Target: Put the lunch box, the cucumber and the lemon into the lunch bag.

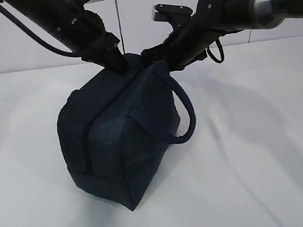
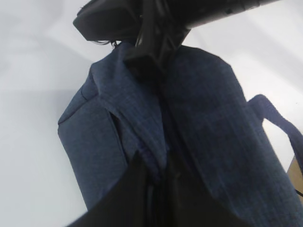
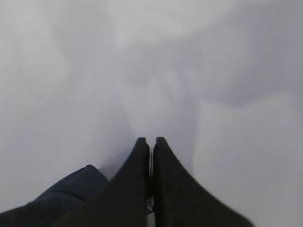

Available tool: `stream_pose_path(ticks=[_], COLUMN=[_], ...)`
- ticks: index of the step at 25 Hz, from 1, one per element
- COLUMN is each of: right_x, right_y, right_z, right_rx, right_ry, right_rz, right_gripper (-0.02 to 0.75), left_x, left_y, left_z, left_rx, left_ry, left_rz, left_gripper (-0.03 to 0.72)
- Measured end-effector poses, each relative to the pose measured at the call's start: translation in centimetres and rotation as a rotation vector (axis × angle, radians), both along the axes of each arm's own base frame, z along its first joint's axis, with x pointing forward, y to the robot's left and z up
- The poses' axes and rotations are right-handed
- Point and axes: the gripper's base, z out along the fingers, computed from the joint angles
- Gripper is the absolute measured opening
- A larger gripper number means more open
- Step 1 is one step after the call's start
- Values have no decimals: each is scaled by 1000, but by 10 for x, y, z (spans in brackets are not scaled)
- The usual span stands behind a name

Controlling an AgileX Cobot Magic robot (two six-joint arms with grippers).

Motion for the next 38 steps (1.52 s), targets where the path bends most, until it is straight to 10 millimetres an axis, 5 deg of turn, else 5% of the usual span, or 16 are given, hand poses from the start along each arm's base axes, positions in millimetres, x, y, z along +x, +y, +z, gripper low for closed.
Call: stream_pose_path(ticks=[17, 26, 34, 38], right_x=[1, 3, 14, 13], right_y=[1, 0, 0, -2], right_z=[-7, 14, 62, 85], right_rx=[6, -41, -100, -151], right_ry=[25, -17, -144, -139], right_rz=[-2, 35, 74, 109], right_gripper=[0, 13, 358, 405], left_x=[-1, 1, 3, 4], left_y=[1, 2, 3, 4], left_z=[-2, -5, -5, -5], left_rx=[21, 33, 42, 46], left_ry=[9, 15, 20, 19], left_rz=[-12, 13, 63, 66], left_gripper=[23, 22, 22, 102])
